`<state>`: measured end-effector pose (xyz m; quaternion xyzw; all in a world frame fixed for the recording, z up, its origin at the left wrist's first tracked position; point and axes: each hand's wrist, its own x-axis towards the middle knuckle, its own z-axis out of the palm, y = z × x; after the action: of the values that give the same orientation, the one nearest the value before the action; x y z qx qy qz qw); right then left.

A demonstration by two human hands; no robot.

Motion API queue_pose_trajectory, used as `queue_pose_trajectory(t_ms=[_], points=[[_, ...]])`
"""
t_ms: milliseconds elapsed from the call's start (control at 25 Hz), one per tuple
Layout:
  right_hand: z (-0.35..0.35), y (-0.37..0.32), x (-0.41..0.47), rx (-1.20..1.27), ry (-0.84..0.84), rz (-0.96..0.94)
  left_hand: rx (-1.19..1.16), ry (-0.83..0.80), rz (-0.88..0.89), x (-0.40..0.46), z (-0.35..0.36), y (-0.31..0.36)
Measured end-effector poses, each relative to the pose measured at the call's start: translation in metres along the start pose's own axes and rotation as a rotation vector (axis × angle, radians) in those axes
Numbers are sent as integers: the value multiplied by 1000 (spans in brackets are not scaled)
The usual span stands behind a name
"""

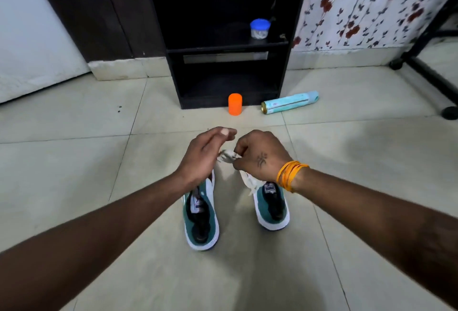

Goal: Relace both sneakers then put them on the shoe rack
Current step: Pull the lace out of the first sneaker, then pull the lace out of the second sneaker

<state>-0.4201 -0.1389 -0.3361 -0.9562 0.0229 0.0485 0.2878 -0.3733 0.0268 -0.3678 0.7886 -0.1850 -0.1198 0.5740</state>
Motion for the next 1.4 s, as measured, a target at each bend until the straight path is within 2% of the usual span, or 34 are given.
queue_pose_trajectory(t_ms=[120, 200, 280, 440, 520, 640, 760, 840, 960, 1000, 1080, 1120, 1200, 1400], points=[[-57, -6, -14, 153, 54, -12, -54, -158, -21, 33, 24, 60], [-89, 2, -22, 313, 125, 40, -106, -211, -121, 52, 50, 89], [-120, 19, -30, 465, 237, 118, -207, -235, -218, 62, 84, 114], [-151, 65, -50, 658, 424, 232, -444, -170, -337, 72, 156, 143], [-147, 88, -60, 725, 527, 273, -567, -149, -366, 71, 188, 146], [-127, 121, -73, 738, 645, 326, -632, -34, -393, 61, 234, 130], [-104, 146, -88, 753, 556, 334, -685, 124, -467, 44, 264, 112], [-89, 156, -105, 731, 550, 301, -860, 226, -529, 43, 269, 102], [-60, 178, -129, 641, 746, 349, -1001, 291, -600, 47, 269, 90], [-52, 184, -134, 766, 756, 392, -1016, 286, -616, 48, 270, 89], [-43, 190, -138, 1213, 590, 478, -1056, 264, -648, 49, 272, 88], [-42, 190, -139, 1376, 483, 492, -1056, 258, -655, 48, 274, 88], [-41, 188, -142, 1430, 373, 472, -968, 254, -613, 44, 280, 85], [-34, 195, -141, 1266, 522, 468, -536, 252, -395, 29, 303, 60]])
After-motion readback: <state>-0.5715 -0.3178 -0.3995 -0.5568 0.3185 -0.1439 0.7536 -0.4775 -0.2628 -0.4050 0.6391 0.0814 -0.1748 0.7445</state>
